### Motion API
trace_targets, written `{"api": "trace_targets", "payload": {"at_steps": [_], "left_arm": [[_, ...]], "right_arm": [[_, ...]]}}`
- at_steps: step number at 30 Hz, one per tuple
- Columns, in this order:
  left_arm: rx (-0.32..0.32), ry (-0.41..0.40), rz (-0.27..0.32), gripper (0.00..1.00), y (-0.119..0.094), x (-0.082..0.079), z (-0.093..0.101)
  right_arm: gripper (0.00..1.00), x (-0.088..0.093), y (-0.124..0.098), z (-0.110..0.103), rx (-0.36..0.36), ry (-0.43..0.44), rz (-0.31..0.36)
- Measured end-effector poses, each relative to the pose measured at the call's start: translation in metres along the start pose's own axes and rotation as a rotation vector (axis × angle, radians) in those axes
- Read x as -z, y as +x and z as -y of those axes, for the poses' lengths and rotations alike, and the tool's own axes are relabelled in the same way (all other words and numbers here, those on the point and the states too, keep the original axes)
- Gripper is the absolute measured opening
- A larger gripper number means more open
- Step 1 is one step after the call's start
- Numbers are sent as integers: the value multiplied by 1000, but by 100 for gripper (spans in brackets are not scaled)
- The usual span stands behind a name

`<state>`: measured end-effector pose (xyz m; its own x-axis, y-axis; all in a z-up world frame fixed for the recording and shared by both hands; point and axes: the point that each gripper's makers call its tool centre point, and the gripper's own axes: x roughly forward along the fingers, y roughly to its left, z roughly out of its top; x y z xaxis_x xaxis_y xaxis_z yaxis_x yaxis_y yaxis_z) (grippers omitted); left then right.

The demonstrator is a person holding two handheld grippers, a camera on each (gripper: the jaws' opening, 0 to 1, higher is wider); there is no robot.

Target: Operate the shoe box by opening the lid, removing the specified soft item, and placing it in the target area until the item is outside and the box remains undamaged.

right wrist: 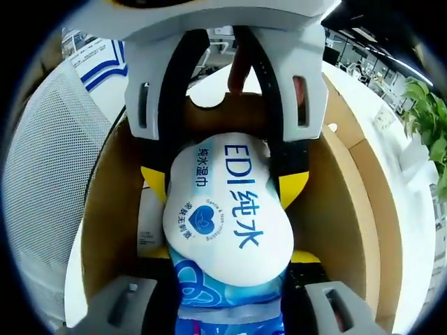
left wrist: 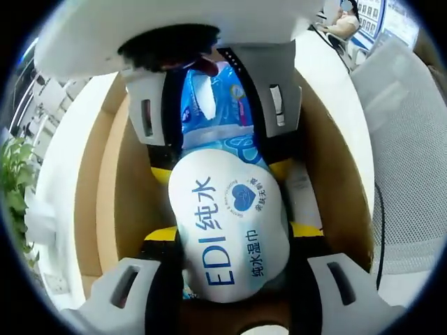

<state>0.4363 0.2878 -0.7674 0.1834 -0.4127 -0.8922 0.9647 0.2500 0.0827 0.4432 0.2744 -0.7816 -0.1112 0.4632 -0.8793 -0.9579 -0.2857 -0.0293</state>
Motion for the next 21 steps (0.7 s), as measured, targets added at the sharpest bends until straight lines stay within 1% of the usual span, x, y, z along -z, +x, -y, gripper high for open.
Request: {"api": "trace_targets", "payload": {"at_steps": [5, 14, 21], "left_arm": [[0, 12, 3, 58, -8, -6, -1], [-2, 28, 4, 58, -20, -15, -1], [-14, 52, 2, 58, -32, -23, -5]], "right_arm": [[55, -4, -9, 0, 8, 4, 17], [54, -8, -22, -2, 23, 3, 25], [54, -14, -35, 1, 49, 3, 36]]}}
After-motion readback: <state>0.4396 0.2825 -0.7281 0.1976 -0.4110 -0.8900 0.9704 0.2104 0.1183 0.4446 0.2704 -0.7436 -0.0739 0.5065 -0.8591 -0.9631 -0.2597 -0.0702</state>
